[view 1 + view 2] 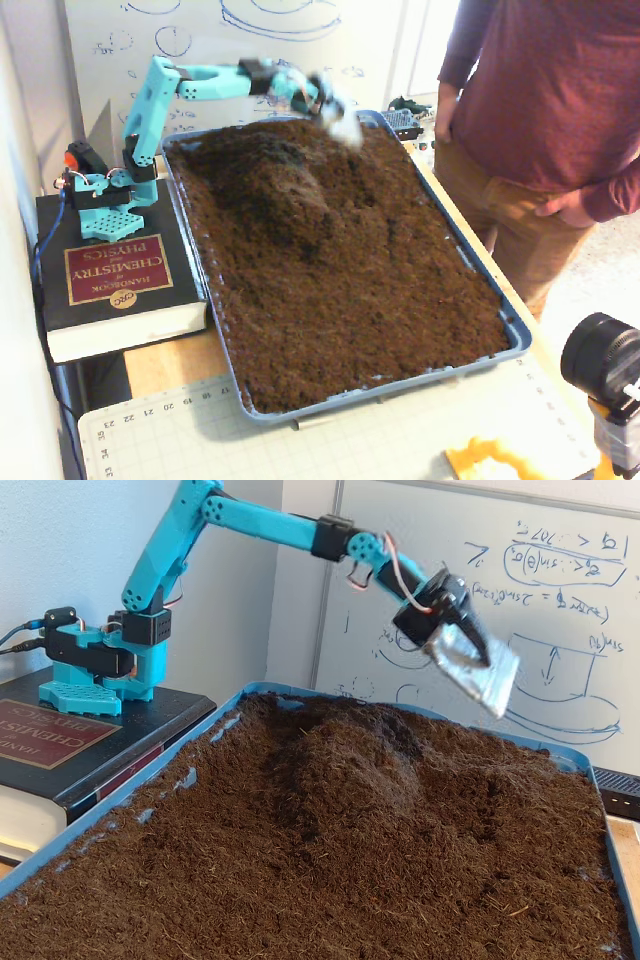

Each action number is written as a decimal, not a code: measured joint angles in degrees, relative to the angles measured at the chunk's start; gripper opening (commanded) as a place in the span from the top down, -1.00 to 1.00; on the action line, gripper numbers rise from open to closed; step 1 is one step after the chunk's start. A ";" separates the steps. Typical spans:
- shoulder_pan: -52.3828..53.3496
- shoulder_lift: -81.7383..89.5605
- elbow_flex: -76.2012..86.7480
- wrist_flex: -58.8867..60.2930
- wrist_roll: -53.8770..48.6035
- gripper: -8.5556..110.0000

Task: Build a berm.

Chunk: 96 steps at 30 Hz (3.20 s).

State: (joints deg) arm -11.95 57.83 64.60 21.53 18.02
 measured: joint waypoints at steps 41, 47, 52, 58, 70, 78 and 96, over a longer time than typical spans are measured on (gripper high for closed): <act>-2.55 -10.81 10.55 11.16 -11.87 0.86; -2.55 -5.89 17.31 11.16 -11.87 0.86; -2.55 -1.49 23.20 11.16 -11.87 0.86; -2.55 4.13 28.21 12.66 -11.87 0.86; 2.46 24.43 19.60 21.36 -5.45 0.86; 15.38 -1.76 -10.28 3.34 -14.85 0.86; 25.05 -35.33 -15.21 -3.52 -35.77 0.86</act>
State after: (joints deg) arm 13.10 22.50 49.39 18.02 -17.75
